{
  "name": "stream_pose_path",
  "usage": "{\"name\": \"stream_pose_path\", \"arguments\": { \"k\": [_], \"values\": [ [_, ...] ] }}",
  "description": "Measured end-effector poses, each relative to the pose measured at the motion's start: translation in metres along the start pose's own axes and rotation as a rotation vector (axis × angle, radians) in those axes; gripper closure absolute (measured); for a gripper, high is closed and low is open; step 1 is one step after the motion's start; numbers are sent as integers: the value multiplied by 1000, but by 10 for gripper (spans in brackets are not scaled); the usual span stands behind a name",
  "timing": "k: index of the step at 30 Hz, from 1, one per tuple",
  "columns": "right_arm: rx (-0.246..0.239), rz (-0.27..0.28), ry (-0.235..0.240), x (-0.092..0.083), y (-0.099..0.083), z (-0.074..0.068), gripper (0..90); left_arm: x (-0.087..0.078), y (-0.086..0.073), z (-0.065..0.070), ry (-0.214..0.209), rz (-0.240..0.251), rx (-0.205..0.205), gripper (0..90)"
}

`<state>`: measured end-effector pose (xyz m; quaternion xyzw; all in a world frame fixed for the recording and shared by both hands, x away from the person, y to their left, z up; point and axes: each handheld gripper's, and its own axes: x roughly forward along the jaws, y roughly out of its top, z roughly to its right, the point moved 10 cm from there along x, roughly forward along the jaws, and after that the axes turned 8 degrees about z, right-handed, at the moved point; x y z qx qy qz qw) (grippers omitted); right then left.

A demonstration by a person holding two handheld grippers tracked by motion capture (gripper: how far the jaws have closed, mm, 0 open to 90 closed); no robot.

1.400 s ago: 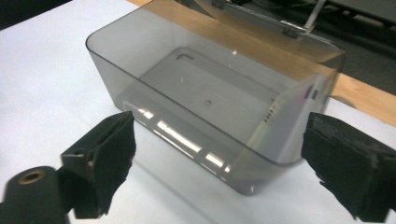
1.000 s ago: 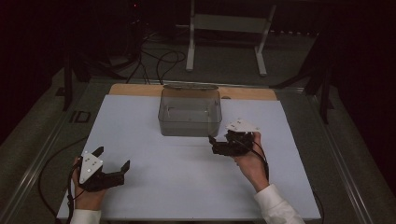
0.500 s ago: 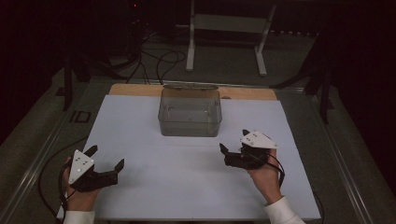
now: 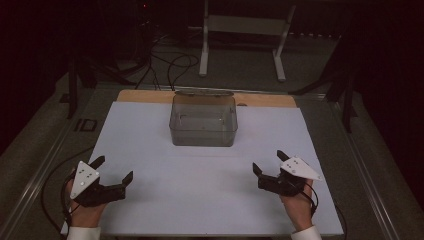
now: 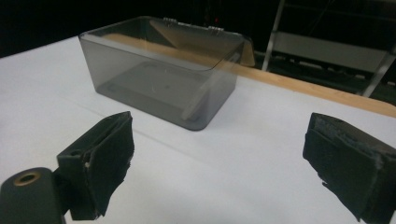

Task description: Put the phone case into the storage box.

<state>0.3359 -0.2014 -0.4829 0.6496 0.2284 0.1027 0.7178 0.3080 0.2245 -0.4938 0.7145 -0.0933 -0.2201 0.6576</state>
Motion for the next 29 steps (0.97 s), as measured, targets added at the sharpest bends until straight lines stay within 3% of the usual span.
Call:
{"name": "stream_pose_path", "arguments": {
  "k": [5,9,16,21,29],
  "values": [
    [3,40,26,-6,-7,0,90,0,1,2,-1,12,6,0],
    [-5,33,45,-9,-15,-3,90,1,-1,5,-9,21,5,0],
    [-12,69,36,-14,-24,0,91,9,-11,14,-37,-5,17,0],
    [45,57,74,-20,-32,3,92,15,-16,19,-50,-17,23,0],
    [40,61,88,-23,-36,3,92,20,-24,24,-54,-41,23,0]
  ]
}}
